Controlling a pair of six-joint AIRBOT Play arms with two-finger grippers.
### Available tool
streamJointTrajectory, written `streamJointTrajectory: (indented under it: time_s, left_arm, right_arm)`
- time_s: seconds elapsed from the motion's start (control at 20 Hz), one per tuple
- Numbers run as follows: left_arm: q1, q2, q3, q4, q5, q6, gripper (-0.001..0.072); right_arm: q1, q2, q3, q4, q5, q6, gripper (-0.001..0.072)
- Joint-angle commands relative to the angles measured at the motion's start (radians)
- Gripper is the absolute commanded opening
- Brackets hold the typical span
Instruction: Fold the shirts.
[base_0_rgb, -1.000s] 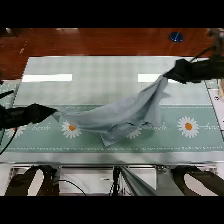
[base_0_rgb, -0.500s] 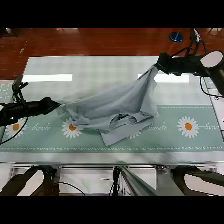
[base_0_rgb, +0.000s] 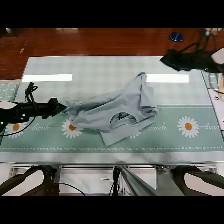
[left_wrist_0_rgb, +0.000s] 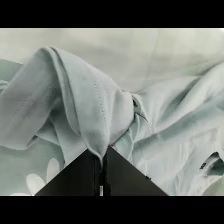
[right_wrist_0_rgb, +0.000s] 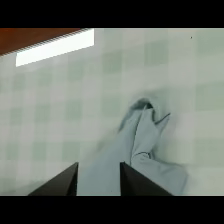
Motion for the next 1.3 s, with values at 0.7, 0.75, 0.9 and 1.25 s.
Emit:
streamJointTrajectory:
  time_s: [0.7,0.75,0.9,1.25]
  left_arm:
    - [0.0,-0.011,0.0,-0.023,-0.122,0.185,0.0028]
    - [0.0,-0.011,0.0,-0.023,-0.121,0.188,0.0028]
    - [0.0,-0.011,0.001,-0.023,-0.122,0.188,0.0028]
    - [0.0,-0.011,0.001,-0.023,-0.128,0.188,0.0028]
  right_arm:
    - [-0.304,0.384,-0.864,0.329,0.266,-0.15,0.0494]
    - [-0.282,0.371,-0.869,0.324,0.24,-0.148,0.0492]
    - [-0.168,0.314,-0.869,0.317,0.145,-0.131,0.0492]
    - [0.041,0.1,-0.869,0.417,-0.053,-0.099,0.0492]
